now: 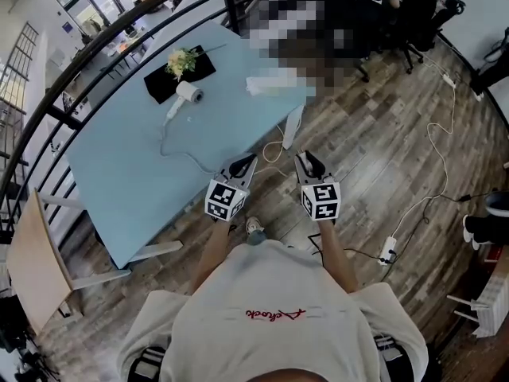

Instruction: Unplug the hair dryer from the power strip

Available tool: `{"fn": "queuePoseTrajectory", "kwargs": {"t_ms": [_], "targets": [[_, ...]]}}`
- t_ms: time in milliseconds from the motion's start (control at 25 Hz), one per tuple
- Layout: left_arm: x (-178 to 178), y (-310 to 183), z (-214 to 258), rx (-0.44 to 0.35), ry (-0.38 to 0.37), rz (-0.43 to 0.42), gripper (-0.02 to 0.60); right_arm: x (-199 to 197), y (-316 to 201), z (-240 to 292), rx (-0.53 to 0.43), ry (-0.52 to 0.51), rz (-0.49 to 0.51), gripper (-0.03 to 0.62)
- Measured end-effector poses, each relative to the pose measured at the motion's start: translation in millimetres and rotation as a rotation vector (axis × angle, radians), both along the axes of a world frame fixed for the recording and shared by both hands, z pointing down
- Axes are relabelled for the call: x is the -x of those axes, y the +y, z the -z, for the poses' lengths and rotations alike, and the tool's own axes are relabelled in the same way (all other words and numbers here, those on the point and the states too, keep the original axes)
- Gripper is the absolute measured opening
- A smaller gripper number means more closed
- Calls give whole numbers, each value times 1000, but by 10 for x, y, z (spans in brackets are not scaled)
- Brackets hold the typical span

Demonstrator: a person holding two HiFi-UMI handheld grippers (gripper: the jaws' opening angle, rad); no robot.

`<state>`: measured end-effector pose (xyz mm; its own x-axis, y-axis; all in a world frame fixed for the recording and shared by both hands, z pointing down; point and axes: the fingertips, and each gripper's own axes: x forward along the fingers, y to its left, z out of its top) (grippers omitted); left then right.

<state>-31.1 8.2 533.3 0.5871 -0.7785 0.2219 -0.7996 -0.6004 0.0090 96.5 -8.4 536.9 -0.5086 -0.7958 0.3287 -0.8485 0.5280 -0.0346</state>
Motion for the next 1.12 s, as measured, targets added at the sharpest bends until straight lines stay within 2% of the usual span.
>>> {"fn": "queuePoseTrajectory", "kwargs": {"t_ms": [560,1120], "targets": [[-494,814,53,-8,-6,27,9,-453,794,11,-13,-13,20,124],[-703,1087,213,-50,-16,42,9,-644,1025,177,-58,-32,32,124]]}}
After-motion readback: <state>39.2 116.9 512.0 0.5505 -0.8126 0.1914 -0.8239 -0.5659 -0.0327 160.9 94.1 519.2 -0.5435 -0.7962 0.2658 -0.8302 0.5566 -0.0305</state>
